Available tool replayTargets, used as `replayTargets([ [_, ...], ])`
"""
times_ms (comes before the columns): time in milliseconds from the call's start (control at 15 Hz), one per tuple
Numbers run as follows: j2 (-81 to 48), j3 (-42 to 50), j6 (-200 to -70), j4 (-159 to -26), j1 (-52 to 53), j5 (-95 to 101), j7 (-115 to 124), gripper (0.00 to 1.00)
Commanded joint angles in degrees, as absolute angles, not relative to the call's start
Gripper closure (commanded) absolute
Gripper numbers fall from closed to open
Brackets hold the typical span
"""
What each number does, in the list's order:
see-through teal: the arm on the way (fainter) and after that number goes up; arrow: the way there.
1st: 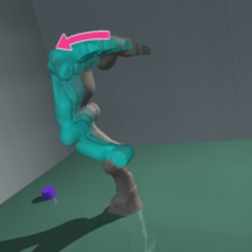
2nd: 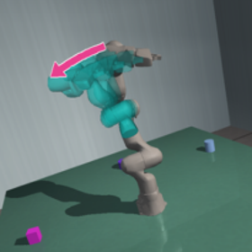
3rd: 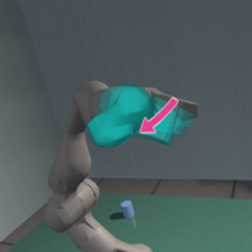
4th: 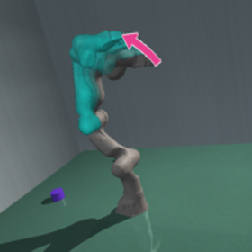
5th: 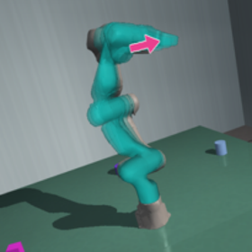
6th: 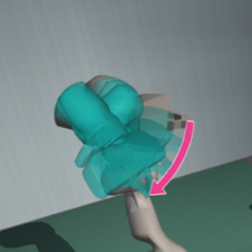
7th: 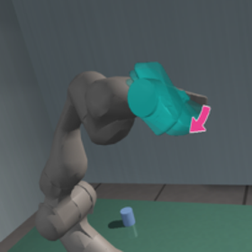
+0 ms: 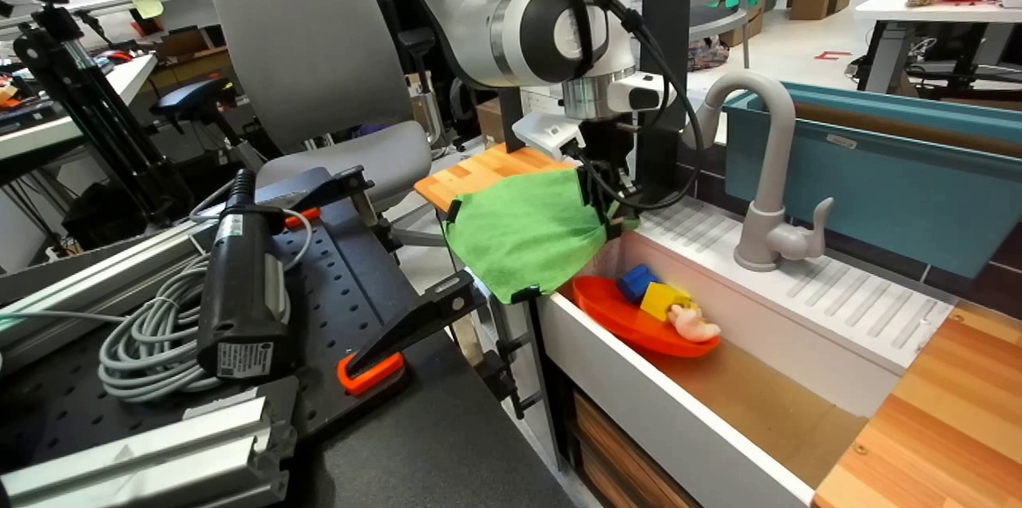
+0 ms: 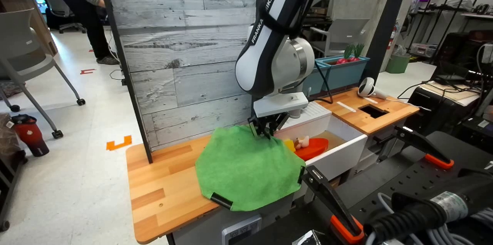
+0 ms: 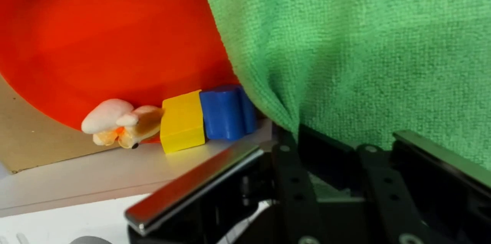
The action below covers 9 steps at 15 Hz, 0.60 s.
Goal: Fold the green towel from right to left
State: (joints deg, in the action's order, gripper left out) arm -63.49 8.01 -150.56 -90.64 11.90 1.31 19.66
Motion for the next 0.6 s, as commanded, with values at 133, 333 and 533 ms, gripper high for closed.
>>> replayTargets([
  [133, -57.4, 9.9, -156.8, -99.3, 18.1, 4.0, 21.1, 0.98],
  [333, -52.7, 11.3, -161.3, -105.1, 21.4, 3.9, 22.5, 0.98],
  [533, -47.6, 11.8, -164.4, -109.4, 25.0, 3.8, 23.8, 0.98],
])
